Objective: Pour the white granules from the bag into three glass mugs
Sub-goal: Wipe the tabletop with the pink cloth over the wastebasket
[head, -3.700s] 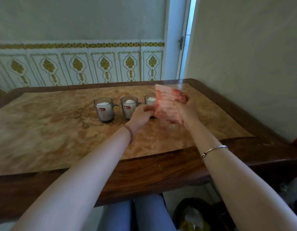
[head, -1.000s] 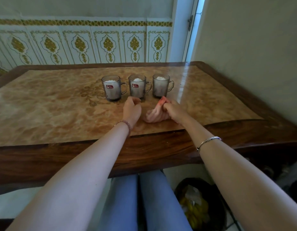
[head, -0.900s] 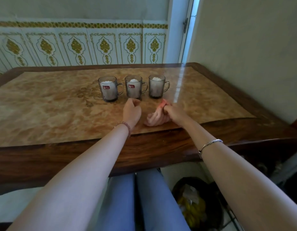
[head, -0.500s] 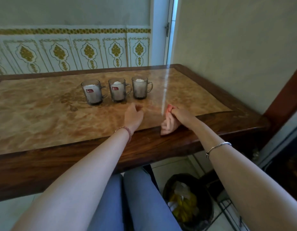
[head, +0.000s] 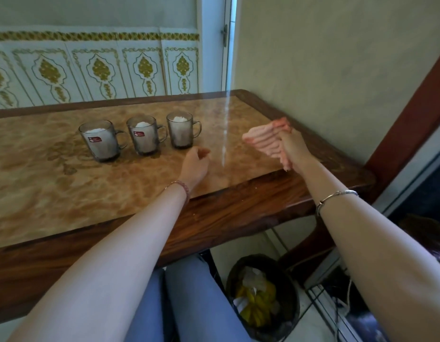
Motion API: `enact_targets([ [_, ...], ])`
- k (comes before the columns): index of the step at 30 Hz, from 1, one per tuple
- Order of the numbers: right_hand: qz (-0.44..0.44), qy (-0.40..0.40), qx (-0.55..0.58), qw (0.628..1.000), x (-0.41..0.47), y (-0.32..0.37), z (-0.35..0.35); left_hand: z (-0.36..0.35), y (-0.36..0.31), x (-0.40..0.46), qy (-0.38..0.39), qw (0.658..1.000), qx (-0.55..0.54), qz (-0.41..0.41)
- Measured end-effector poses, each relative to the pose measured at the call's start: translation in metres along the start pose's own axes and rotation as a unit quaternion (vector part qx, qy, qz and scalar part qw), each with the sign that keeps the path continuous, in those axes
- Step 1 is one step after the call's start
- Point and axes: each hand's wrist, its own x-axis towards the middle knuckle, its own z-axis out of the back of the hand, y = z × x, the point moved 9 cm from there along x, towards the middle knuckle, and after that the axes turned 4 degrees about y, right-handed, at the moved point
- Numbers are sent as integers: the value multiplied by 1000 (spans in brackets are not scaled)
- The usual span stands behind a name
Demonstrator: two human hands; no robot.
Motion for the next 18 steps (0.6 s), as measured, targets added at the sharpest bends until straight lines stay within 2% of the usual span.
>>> enact_targets([
  [8,-51,14,63,997,28,-35,-23,-8,1,29,20,1000,11,5],
  [12,-42,71,-36,996,76,-48,-53,-8,1,40,21,1000,5,-3],
  [14,-35,89,-37,995,72,-37,-70,-7,3,43,14,1000,-6,3],
  [18,-25,94,-108,989,43,-10,-87,-5,5,41,2,999,-48,4],
])
